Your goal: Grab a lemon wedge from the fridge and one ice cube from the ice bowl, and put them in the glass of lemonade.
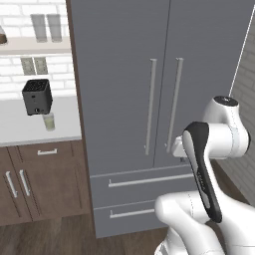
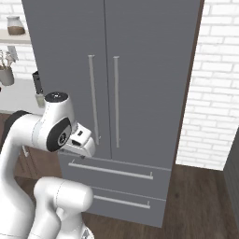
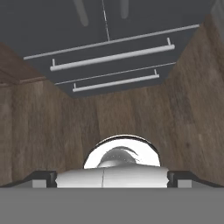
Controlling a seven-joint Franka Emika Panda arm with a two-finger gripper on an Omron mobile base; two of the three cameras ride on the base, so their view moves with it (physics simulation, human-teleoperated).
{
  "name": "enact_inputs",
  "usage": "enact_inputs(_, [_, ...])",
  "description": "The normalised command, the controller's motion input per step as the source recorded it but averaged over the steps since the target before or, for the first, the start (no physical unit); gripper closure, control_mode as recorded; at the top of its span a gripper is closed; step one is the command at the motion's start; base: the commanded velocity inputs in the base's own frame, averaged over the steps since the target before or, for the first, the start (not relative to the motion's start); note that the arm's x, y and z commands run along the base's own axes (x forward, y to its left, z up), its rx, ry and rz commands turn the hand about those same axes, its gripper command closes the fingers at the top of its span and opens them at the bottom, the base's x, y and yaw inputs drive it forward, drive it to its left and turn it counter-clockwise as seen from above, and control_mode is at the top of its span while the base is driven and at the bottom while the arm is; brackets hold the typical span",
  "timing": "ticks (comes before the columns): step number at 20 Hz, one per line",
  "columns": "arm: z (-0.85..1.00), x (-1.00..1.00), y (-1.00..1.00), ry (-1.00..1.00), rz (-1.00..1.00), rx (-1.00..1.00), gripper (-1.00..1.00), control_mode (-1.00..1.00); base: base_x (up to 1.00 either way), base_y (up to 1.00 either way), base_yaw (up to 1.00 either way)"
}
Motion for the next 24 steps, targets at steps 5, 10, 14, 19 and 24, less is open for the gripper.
enact_inputs(5, [0.26,-0.27,0.01,-0.27,-0.14,0.05,-1.0,-1.0,0.0,0.0,0.0])
enact_inputs(10, [1.0,-0.15,0.1,-0.36,-0.03,-0.15,-1.0,-1.0,0.0,0.0,0.0])
enact_inputs(14, [1.0,0.01,0.0,-0.14,0.07,-0.22,-1.0,-1.0,0.0,0.0,0.0])
enact_inputs(19, [1.0,0.25,-0.04,-0.06,0.11,-0.22,-1.0,-1.0,0.0,0.0,0.0])
enact_inputs(24, [0.67,0.32,-0.3,-0.13,0.09,0.01,-1.0,-1.0,0.0,0.0,0.0])
